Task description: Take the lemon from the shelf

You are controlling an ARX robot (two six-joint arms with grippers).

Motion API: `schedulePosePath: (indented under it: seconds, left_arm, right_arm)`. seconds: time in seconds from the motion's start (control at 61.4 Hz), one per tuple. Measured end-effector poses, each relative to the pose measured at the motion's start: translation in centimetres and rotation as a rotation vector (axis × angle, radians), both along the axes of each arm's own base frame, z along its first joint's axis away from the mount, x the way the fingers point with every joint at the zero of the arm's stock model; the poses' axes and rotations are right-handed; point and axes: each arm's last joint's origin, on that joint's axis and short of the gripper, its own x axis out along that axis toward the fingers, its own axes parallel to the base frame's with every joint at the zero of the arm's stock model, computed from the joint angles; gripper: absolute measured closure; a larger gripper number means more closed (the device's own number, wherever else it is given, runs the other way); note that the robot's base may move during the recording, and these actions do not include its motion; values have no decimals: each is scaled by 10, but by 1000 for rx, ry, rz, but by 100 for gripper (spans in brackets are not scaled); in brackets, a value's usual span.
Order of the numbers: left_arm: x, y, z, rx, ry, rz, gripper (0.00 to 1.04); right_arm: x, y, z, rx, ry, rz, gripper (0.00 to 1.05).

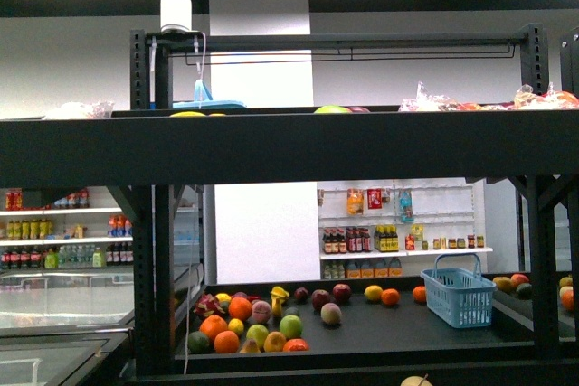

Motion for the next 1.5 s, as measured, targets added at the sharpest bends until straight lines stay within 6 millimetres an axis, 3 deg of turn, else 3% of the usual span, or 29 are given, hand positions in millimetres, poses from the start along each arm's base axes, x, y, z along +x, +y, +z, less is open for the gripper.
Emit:
schedulePosePath:
  seconds: [0.309, 0.521, 0.977, 1.498]
  left_arm:
    - [0, 0, -17, 0, -2, 1, 102]
    - [-1, 0, -16, 0, -6, 0, 101]
    - [-1, 0, -16, 0, -6, 0, 7]
    - [-1, 0, -16, 2, -6, 0, 8]
  right_arm:
    - [0, 0, 0, 0, 0, 0, 7]
    - [0, 0, 0, 0, 0, 0, 7]
    - [0, 0, 0, 0, 0, 0, 7]
    - [0, 0, 0, 0, 0, 0, 7]
